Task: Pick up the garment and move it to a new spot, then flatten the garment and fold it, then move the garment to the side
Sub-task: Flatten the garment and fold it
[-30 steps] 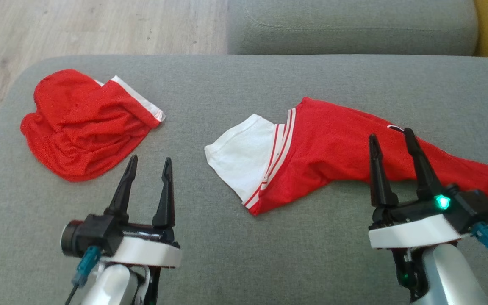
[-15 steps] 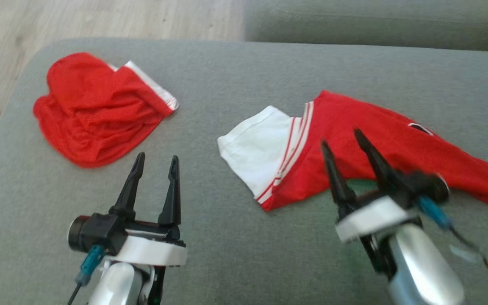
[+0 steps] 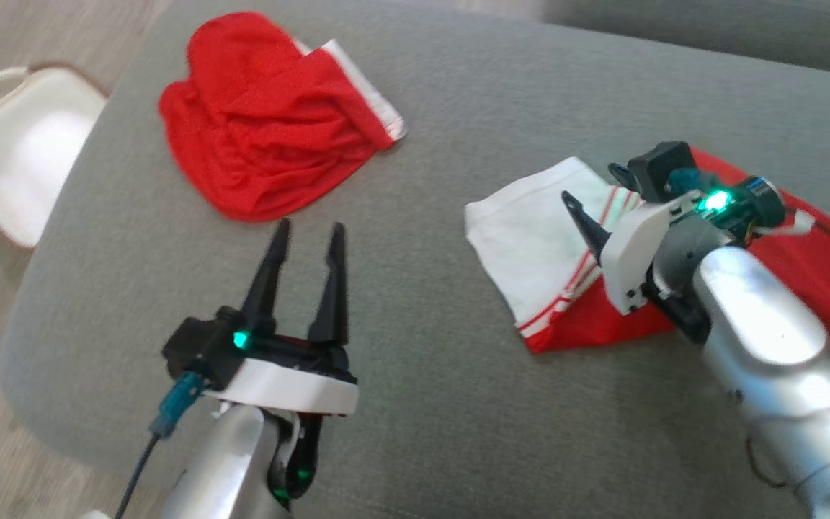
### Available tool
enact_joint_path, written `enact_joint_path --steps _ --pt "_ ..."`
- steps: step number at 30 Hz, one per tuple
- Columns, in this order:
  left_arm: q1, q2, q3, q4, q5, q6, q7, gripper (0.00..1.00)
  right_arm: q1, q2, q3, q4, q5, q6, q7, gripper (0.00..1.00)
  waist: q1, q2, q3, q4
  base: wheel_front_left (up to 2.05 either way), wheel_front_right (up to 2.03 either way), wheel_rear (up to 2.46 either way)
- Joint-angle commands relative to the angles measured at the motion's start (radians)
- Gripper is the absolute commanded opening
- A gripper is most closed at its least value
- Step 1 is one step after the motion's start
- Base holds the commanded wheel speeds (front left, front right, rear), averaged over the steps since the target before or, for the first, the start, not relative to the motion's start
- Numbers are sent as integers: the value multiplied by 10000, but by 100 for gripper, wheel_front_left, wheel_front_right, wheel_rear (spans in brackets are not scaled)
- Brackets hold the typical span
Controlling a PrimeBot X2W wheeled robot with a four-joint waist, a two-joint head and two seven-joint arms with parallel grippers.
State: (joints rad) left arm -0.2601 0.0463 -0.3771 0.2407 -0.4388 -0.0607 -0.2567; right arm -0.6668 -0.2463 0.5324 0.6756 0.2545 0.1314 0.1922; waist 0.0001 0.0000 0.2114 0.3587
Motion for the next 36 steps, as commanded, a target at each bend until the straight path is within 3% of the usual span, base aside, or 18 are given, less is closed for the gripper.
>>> enact_joint_path --steps 1,15,16,17,22,28,36 --pt "-429 43 153 -273 -1 62 -51 100 -445 -132 286 -123 225 -7 140 100 -1 0 276 334 0 0 0" --pt "-727 40 -468 -325 -315 335 -51 100 -1981 -1078 3123 1419 2558 -7 1590 100 -1 0 673 809 0 0 0" --pt "-737 40 -482 -330 -330 341 -51 100 -2051 -1110 3300 1434 2718 -7 1642 45 -1 0 703 820 0 0 0" --pt "-748 40 -496 -336 -342 344 -51 100 -2139 -1148 3495 1413 2847 -7 1651 0 -1 0 732 832 0 0 0" --pt "-789 40 -567 -353 -408 360 -51 100 -2719 -1344 3923 1503 3408 -7 1192 0 -1 0 837 896 0 0 0" --pt "-812 40 -652 -398 -527 403 -51 100 -3703 -1416 3344 2347 3699 -7 50 0 -1 0 948 1016 0 0 0" --pt "-774 40 -672 -544 -717 510 -51 100 -5324 -1241 2390 4545 2710 -7 -1803 0 -1 0 1116 1197 0 0 0"
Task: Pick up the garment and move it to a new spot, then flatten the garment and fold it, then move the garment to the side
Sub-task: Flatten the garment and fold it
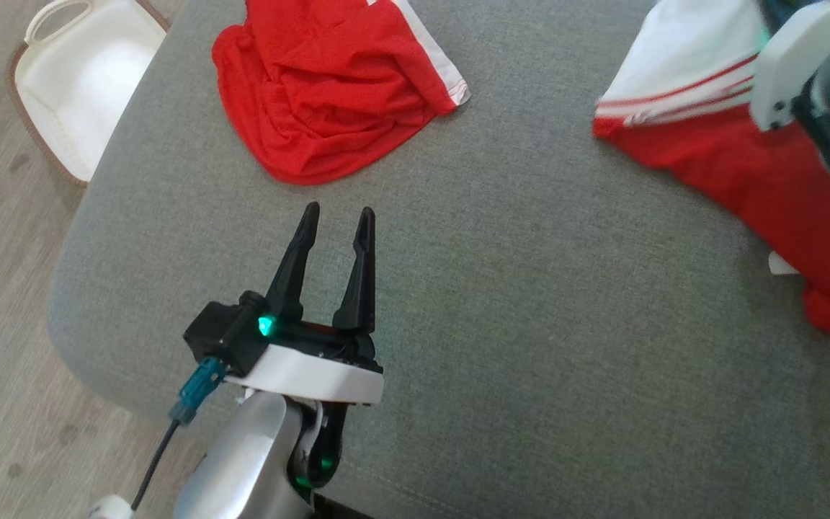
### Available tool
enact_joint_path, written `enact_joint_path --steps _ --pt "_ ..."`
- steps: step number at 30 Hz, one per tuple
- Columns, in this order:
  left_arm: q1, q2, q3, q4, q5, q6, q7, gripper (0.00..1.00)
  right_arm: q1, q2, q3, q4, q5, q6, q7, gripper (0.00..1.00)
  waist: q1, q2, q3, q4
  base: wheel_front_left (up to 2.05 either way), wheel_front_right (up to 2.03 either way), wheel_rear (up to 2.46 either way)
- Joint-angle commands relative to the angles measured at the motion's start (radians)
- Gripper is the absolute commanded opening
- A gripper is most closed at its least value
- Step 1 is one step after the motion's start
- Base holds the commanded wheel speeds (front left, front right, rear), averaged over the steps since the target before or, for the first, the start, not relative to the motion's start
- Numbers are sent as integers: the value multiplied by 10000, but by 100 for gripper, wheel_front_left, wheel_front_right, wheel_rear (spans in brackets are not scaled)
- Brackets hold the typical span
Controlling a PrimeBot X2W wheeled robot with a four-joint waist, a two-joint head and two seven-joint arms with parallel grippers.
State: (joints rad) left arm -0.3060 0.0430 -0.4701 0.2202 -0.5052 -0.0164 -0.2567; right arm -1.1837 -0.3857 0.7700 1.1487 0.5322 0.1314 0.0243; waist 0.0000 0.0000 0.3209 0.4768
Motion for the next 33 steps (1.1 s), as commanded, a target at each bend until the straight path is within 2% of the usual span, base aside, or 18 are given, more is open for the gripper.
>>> enact_joint_path --steps 1,2,7,12,18,21,26,29,30,33 --pt "-322 72 251 -343 -62 68 -51 100 -252 224 8 38 -192 -7 -235 87 0 0 39 28 0 0 0" --pt "-332 72 253 -342 -72 73 -51 100 -320 308 -22 240 -246 -7 -299 100 0 0 53 31 0 0 0" --pt "-355 72 404 -283 -41 136 -51 100 -256 755 -107 736 -242 -7 -764 100 0 0 -119 -188 0 0 0" --pt "-300 72 684 -218 217 107 -51 100 164 1129 -453 782 165 -7 -1893 100 0 0 -639 -739 0 0 0" --pt "-104 72 1339 -183 637 49 -51 100 1028 1430 -750 50 504 -7 -2790 100 0 0 -1386 -1699 0 0 0" --pt "51 72 1736 -204 956 -2 -51 100 1588 1225 -1115 -875 238 -7 -2850 100 0 0 -1704 -2167 0 0 0" --pt "388 72 2204 -131 1389 -203 -51 100 3518 990 -2877 -3022 -484 -7 -2857 100 0 0 -2145 -2802 0 0 0" --pt "597 72 2467 -119 1620 -272 -51 100 5012 1202 -4138 -4437 -1266 -7 -2858 100 0 0 -2353 -3158 0 0 0" --pt "597 72 2467 -119 1620 -272 -51 100 5012 1202 -4138 -4437 -1266 -7 -2858 100 0 0 -2353 -3158 0 0 0" --pt "819 72 2693 -171 1915 -354 -51 100 6582 1774 -5474 -6046 -2010 -7 -2858 100 0 0 -2531 -3488 0 0 0"
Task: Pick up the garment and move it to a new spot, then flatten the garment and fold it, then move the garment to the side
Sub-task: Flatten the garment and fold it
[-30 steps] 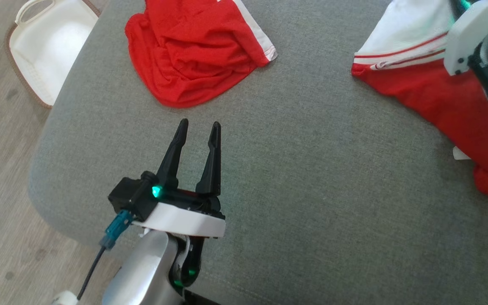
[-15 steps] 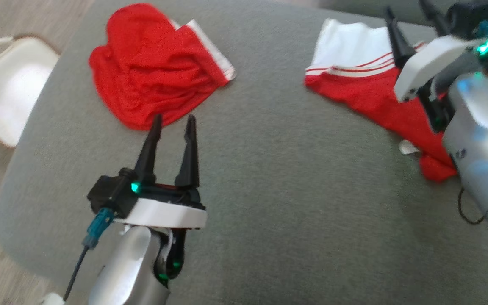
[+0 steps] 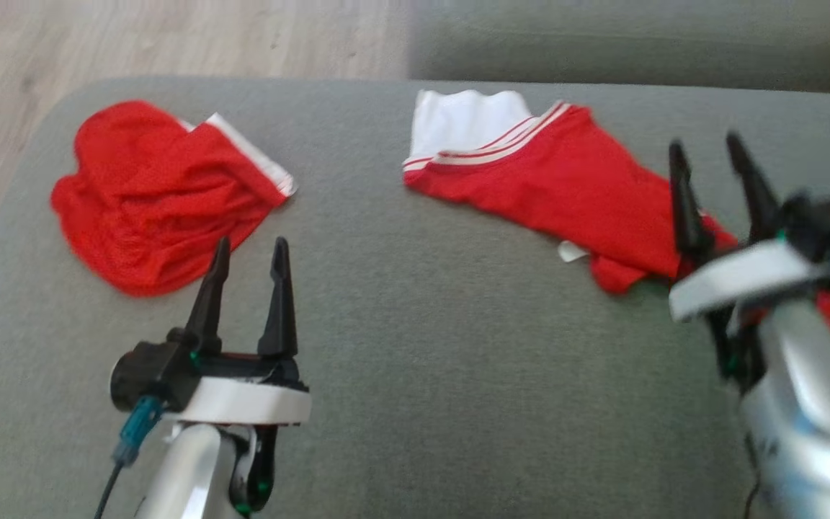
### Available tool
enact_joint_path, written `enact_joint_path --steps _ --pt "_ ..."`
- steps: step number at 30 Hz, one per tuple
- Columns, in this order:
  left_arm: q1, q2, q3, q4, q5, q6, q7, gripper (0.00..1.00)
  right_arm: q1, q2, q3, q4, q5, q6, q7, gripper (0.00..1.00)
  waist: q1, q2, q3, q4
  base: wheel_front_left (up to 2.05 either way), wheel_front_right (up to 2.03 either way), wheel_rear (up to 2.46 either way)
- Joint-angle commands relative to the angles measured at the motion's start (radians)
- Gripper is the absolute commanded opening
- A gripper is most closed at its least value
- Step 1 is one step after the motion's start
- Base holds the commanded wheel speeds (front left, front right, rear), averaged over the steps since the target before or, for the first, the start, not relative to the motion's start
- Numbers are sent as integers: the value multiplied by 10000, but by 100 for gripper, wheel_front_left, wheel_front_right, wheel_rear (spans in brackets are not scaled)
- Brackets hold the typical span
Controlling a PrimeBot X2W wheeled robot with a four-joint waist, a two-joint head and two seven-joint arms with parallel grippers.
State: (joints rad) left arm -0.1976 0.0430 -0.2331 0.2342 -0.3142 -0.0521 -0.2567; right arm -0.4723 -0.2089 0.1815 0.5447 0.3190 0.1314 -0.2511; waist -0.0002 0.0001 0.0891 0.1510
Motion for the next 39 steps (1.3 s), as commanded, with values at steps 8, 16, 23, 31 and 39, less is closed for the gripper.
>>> enact_joint_path --steps 8,16,23,31,39 --pt "453 72 807 -548 365 -229 -51 100 2545 1394 -870 -2756 -1428 -7 -106 100 2 -1 -346 -1062 0 0 0" --pt "574 72 947 -595 547 -372 -51 100 2980 1575 -873 -3294 -1769 -7 -106 100 2 -1 -246 -1271 0 0 0" --pt "285 72 684 -760 573 -410 -51 100 2362 1584 -1185 -3279 -1928 -7 147 100 2 -1 523 -805 0 0 0" --pt "-659 72 76 -608 531 -466 -51 100 -92 979 -1723 -2487 -2333 -7 1595 100 2 -1 2013 188 0 0 0" --pt "-1458 72 -707 -576 16 -388 -51 100 -2891 -234 -1659 253 -1205 -7 3320 100 2 -1 2912 1264 0 0 0"
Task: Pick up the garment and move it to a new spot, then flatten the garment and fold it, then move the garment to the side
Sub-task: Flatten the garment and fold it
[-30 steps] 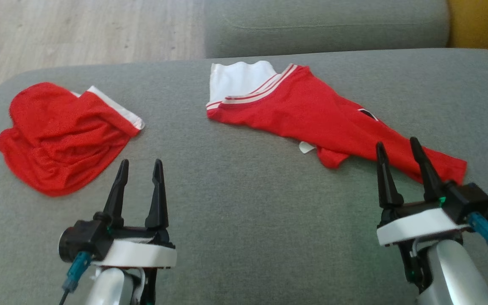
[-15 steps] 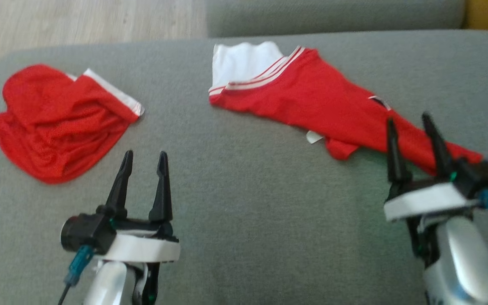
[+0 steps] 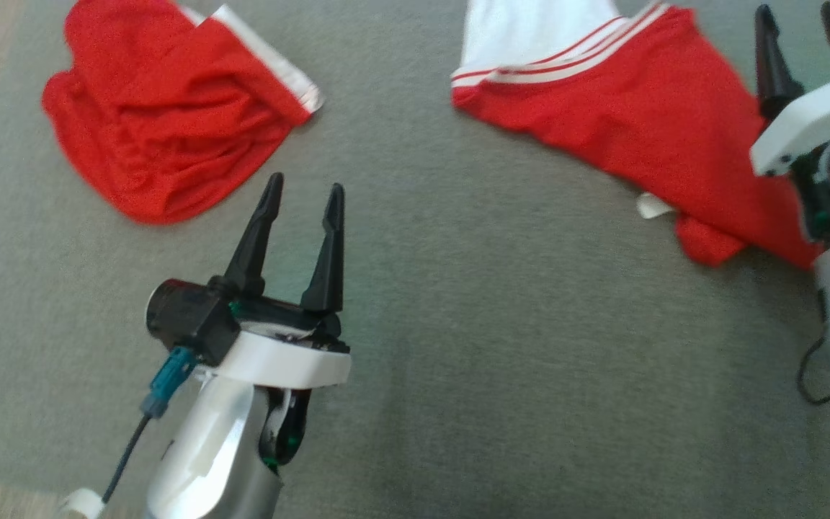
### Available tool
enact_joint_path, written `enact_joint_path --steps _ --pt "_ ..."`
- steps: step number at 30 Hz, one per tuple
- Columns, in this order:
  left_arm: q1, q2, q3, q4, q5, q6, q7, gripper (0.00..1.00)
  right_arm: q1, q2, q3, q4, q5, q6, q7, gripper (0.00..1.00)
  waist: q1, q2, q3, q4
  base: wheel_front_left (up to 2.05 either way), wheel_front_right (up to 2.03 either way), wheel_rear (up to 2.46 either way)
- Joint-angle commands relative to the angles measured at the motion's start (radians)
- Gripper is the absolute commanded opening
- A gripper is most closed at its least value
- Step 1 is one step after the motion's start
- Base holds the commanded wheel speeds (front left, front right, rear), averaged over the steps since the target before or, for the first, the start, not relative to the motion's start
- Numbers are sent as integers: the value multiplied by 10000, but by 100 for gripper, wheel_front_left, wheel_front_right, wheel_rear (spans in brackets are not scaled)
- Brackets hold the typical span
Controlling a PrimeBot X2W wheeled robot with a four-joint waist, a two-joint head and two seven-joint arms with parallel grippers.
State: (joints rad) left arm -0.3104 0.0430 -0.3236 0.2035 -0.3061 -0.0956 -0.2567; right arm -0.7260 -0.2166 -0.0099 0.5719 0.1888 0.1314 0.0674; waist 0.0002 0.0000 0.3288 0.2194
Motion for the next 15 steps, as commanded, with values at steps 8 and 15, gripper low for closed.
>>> enact_joint_path --steps 8,15 --pt "-849 72 -467 -235 -435 371 -51 100 -2085 -1059 803 2370 1094 -7 1343 100 -2 0 1179 1428 0 0 0" --pt "-1061 72 -868 -263 -670 526 -51 100 -2976 -1609 1504 3399 1619 -7 1603 100 -2 0 1526 1778 0 0 0"
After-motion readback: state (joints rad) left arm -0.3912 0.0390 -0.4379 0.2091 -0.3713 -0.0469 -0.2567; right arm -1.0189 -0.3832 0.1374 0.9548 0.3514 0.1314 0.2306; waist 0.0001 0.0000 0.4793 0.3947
